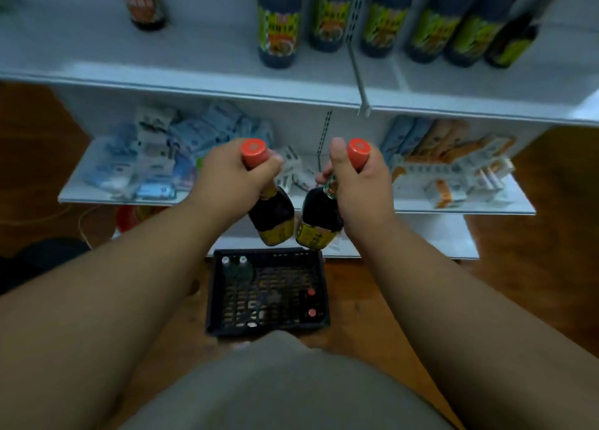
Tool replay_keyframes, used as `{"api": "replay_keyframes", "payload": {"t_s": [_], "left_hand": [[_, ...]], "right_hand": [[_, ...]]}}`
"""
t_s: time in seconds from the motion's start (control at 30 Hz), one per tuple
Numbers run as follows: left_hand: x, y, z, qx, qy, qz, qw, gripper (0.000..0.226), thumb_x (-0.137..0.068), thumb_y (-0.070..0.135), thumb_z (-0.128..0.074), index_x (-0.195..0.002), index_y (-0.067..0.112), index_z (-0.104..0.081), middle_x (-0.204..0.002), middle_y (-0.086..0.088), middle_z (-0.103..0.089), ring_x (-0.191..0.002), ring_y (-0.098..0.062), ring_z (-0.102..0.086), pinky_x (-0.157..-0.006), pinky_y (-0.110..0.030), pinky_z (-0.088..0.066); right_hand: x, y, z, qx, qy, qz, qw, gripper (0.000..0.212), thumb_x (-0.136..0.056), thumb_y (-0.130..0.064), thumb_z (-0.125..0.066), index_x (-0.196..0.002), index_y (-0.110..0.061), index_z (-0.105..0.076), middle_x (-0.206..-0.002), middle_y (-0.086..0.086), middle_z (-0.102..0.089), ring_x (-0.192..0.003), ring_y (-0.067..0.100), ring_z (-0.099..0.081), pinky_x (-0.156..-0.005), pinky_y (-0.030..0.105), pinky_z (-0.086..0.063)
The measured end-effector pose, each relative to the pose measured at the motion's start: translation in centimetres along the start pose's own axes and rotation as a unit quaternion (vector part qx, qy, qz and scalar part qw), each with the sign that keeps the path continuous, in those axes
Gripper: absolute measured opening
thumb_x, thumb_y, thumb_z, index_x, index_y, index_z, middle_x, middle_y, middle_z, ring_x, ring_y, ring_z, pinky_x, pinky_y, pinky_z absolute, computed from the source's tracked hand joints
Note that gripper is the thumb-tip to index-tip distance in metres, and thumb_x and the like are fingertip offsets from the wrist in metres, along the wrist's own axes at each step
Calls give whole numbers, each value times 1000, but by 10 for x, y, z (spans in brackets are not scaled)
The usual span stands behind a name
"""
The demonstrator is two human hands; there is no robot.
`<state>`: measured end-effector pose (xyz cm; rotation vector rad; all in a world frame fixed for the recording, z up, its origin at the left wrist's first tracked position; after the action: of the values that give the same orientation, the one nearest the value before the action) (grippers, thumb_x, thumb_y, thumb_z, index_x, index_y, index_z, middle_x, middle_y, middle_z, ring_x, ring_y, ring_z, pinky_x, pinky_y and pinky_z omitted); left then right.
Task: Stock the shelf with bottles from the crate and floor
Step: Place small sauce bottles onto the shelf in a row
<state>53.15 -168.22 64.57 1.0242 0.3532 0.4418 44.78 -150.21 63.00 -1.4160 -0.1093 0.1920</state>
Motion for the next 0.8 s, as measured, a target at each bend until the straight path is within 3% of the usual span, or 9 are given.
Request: {"api": "replay_keyframes", "payload": {"t_s": [0.13,0.23,0.33,0.53,0.67,0.8], "left_hand": [[-4,47,9,68,-19,-35,997,14,-85,32,-66,-80,20,-68,-81,1,-72,-81,-16,-67,-77,-37,-54],[-10,80,4,125,-43,-42,990,18,-88,26,-61,-77,12,-64,-67,-1,-68,-60,-11,-63,-59,-26,-50],[-12,113,-13,194,-63,-45,978,23,-90,24,-62,-76,6,-61,-57,0,-61,-49,-16,-56,-49,-26,-46],[-1,177,-75,247,-142,-71,956,22,-89,21,-65,-72,9,-57,-54,-4,-56,-49,-21,-51,-53,-35,-47],[6,216,-127,242,-148,-92,954,23,-87,19,-65,-68,11,-53,-54,-7,-54,-49,-24,-51,-52,-34,-48],[12,249,-187,249,-135,-102,954,16,-84,19,-62,-73,14,-51,-55,-9,-51,-50,-26,-51,-53,-37,-48]], "right_hand": [[3,-45,16,-30,60,28,997,26,-94,-44,-60,-89,-20,-52,-66,5,-58,-61,22,-63,-72,51,-58],[5,-81,37,-25,97,60,993,28,-94,-39,-62,-88,-12,-54,-65,12,-59,-56,25,-64,-60,40,-57],[10,-115,65,-24,118,98,988,28,-93,-32,-65,-82,-9,-53,-63,16,-58,-52,28,-63,-54,38,-56],[11,-139,141,-45,171,113,978,23,-90,-24,-67,-79,-13,-50,-61,17,-56,-51,29,-63,-56,43,-58],[6,-138,203,-12,191,118,974,22,-91,-20,-65,-77,-15,-49,-60,15,-54,-48,24,-57,-48,31,-50],[-6,-126,271,27,172,109,979,17,-89,-21,-64,-79,-14,-53,-62,14,-55,-46,20,-59,-51,34,-54]]}}
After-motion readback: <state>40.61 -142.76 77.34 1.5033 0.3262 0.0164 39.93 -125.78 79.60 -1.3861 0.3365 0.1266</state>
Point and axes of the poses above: each hand's wrist, its own x-axis away from the middle knuckle, its own z-axis out of the back of the hand, y = z × x, the point moved 8 cm from there along -x, towards the middle knuckle
